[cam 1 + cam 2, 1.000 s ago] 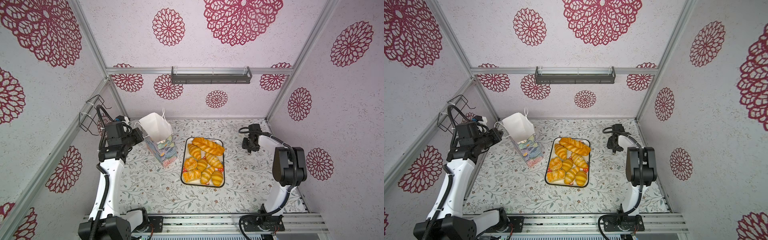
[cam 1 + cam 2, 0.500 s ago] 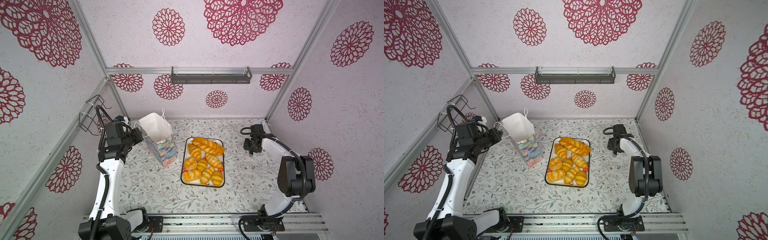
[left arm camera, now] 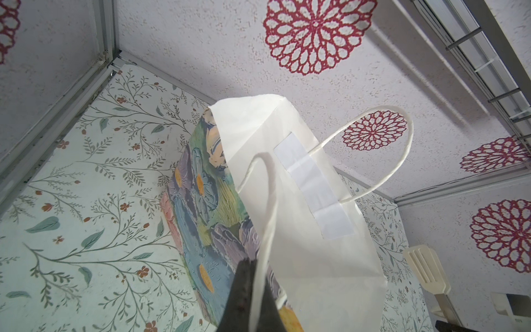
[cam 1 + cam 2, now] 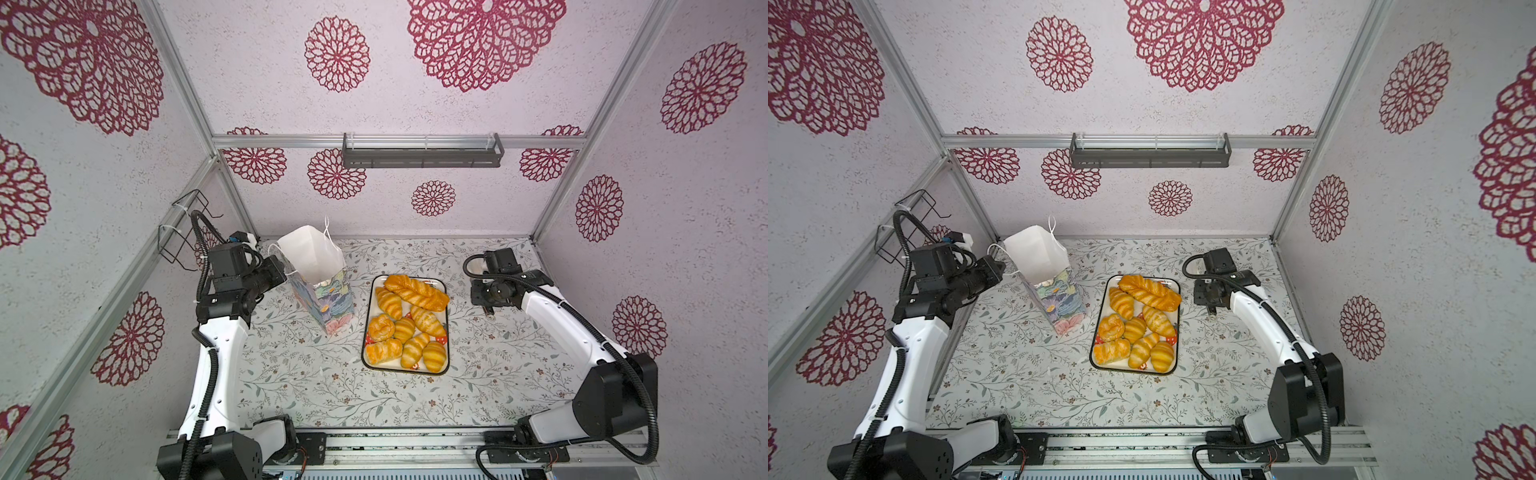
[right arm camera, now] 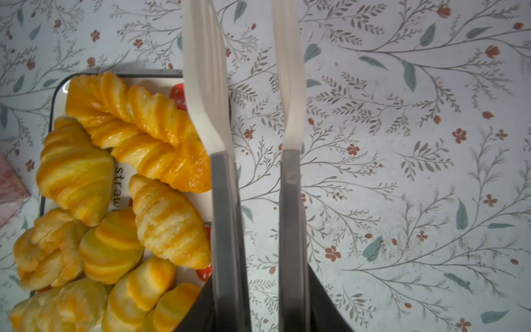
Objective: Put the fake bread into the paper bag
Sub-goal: 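Lift the tongs with the right gripper and carry them over the bread tray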
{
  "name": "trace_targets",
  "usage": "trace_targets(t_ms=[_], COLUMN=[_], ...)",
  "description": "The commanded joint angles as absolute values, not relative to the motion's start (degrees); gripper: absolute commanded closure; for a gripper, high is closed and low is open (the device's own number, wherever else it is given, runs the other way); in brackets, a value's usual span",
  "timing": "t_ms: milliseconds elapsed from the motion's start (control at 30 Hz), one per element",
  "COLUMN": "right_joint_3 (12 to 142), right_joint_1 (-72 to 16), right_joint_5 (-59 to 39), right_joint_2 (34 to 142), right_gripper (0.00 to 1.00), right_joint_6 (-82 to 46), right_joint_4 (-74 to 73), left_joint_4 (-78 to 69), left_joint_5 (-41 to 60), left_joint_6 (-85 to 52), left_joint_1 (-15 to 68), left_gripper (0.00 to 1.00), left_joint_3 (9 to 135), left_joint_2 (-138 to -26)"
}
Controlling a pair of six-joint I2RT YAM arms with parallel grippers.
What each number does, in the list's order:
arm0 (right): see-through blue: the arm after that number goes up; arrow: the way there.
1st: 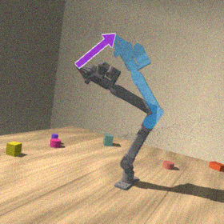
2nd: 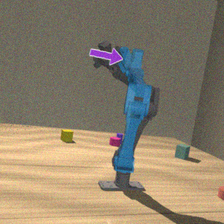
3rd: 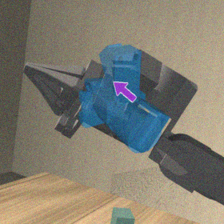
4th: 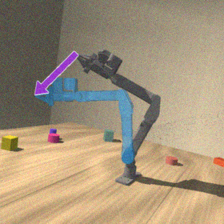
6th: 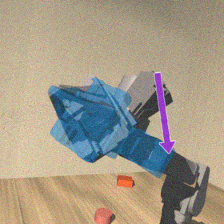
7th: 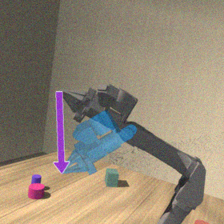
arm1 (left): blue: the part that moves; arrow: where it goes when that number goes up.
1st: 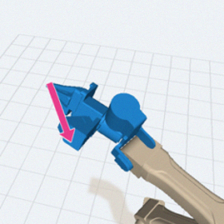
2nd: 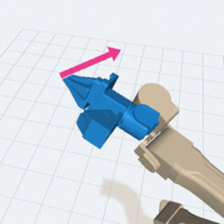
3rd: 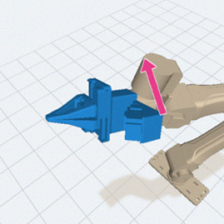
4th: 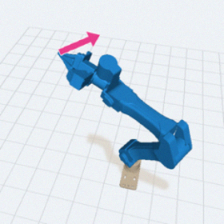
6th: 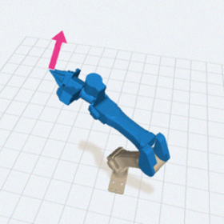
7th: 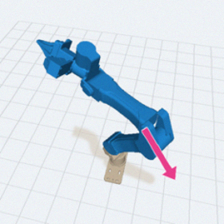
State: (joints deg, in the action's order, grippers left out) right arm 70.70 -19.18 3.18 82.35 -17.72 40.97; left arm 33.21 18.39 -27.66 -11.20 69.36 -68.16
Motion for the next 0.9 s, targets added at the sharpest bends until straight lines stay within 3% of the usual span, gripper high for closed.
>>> trace_targets(t_ms=[0, 867], right_joint_3=[72.77, 64.41], right_joint_1=[-22.58, -39.37], right_joint_5=[3.33, -1.88], right_joint_2=[78.99, 66.72], right_gripper=[0.62, 0.52], right_joint_6=[-19.08, -28.17], right_joint_4=[45.20, 60.54], left_joint_4=[31.61, 31.38], left_joint_5=[18.90, 20.39], left_joint_6=[-27.99, -28.65], left_joint_1=[-11.60, -11.58], left_gripper=[1.00, 1.00], left_joint_3=[68.91, 68.64], left_joint_2=[-68.82, -69.18])
